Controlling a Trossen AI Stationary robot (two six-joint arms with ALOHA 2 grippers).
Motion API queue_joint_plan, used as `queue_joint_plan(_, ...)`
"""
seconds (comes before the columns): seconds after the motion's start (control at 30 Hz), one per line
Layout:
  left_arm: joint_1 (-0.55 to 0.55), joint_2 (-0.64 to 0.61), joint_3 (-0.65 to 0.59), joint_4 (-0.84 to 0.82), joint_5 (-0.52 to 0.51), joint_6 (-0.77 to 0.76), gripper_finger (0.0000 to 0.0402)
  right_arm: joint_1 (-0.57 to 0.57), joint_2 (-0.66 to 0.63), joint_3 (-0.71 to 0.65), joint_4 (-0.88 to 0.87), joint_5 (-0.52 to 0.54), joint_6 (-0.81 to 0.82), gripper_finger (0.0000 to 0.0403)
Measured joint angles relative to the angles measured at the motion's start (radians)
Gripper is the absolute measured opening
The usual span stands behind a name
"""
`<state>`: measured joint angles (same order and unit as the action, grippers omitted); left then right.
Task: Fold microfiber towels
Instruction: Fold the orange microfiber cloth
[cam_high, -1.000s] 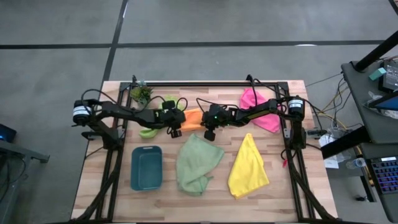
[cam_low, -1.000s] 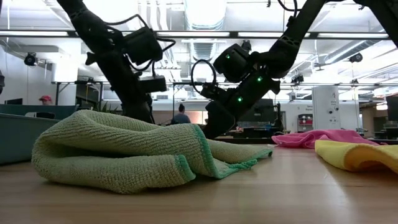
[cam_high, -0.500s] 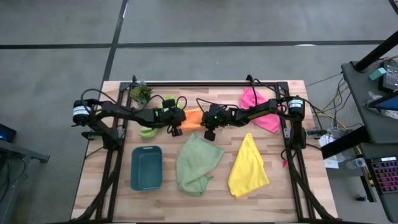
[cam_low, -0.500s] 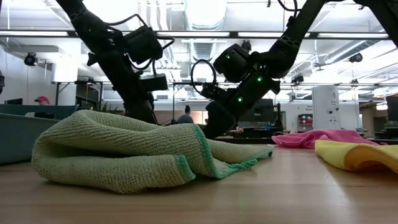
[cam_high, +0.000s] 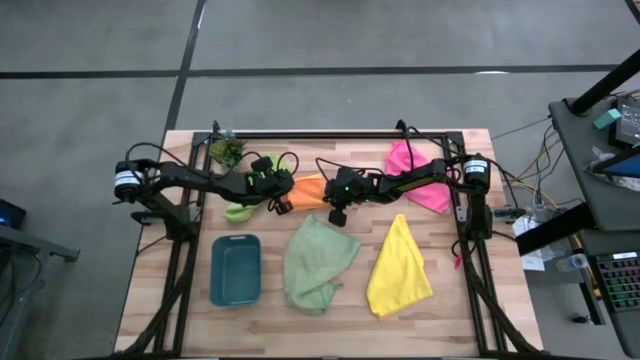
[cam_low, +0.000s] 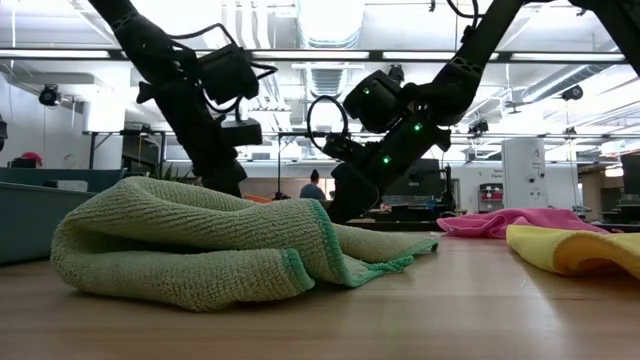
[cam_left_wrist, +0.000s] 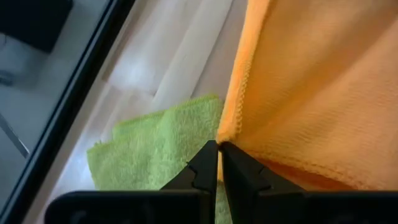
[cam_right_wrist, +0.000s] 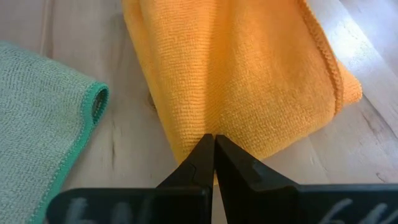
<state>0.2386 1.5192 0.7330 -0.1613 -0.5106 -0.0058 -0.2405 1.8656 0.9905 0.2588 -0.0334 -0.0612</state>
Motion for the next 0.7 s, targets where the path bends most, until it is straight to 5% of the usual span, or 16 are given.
queue_joint_plan(0.17, 0.005, 0.000, 0.000, -0.015, -0.001, -0.042, 0.0016, 0.000, 0.000, 0.000, -0.001, 0.000, 0.000, 0.0009)
queue_joint_plan(0.4, 0.002, -0.047, 0.009, -0.088, 0.023, -0.042, 0.0083, 0.000, -0.003, 0.000, -0.002, 0.000, 0.000, 0.0009)
queue_joint_plan(0.6, -0.005, -0.154, -0.009, -0.148, 0.354, -0.082, 0.0108, 0.000, -0.043, 0.003, -0.006, 0.000, 0.001, 0.0009)
queue_joint_plan(0.7, -0.010, -0.168, -0.037, -0.128, 0.390, -0.130, 0.0102, 0.000, -0.066, 0.003, -0.015, 0.000, -0.002, 0.0009)
